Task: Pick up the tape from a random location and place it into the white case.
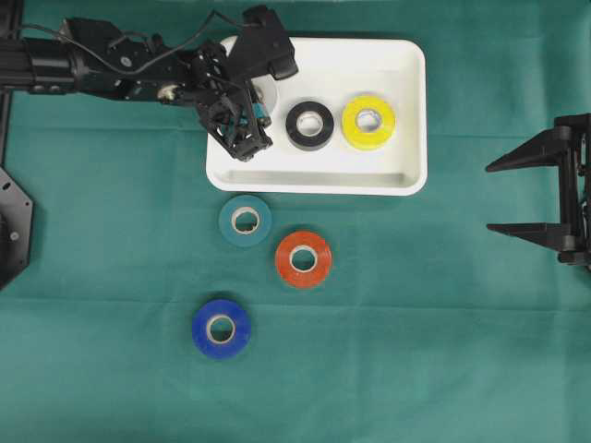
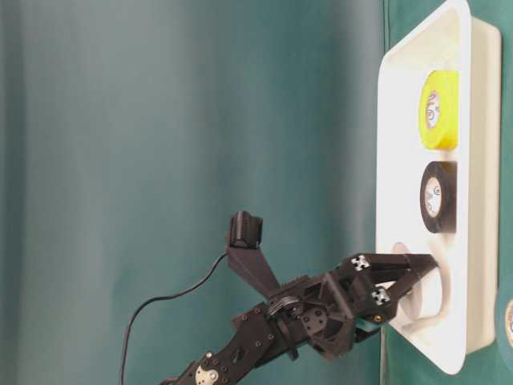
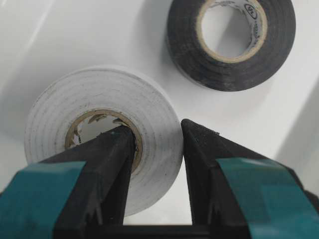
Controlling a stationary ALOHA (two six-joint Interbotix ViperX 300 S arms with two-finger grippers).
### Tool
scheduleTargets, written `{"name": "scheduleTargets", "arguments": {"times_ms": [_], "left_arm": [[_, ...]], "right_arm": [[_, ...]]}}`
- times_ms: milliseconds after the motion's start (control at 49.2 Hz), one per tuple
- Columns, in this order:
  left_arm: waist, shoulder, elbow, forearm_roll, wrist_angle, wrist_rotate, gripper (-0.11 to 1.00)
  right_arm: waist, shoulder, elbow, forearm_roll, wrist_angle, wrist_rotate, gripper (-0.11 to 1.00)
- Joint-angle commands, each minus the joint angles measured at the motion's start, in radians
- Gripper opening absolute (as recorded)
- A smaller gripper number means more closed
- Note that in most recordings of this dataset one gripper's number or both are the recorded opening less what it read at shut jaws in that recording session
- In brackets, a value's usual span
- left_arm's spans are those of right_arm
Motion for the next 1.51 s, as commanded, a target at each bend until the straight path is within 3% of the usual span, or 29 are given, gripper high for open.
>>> {"name": "scheduleTargets", "arguments": {"times_ms": [0, 427, 468, 651, 732, 1037, 1485], "left_arm": [[0.000, -0.017, -0.020, -0.002, -0.008, 0.000, 0.25], [-0.020, -0.018, -0.014, -0.003, 0.006, 0.009, 0.26], [-0.020, -0.020, -0.012, -0.003, 0.003, 0.006, 0.32], [-0.020, -0.021, -0.012, -0.005, 0.000, 0.005, 0.84], [-0.020, -0.023, -0.012, -0.005, 0.000, 0.005, 0.97], [-0.020, -0.048, -0.018, -0.005, 0.035, 0.008, 0.97], [-0.020, -0.273, -0.084, 0.000, 0.207, 0.018, 0.97]], "right_arm": [[0.003, 0.008, -0.009, 0.000, -0.009, 0.000, 0.86], [0.002, 0.011, -0.009, 0.000, -0.009, 0.000, 0.86], [0.003, 0.012, -0.009, 0.000, -0.008, 0.000, 0.86], [0.002, 0.012, -0.009, 0.000, -0.009, 0.000, 0.86], [0.002, 0.012, -0.009, 0.000, -0.009, 0.000, 0.86], [0.002, 0.012, -0.011, 0.000, -0.006, 0.000, 0.86], [0.002, 0.012, -0.017, 0.002, -0.002, 0.000, 0.86]]}}
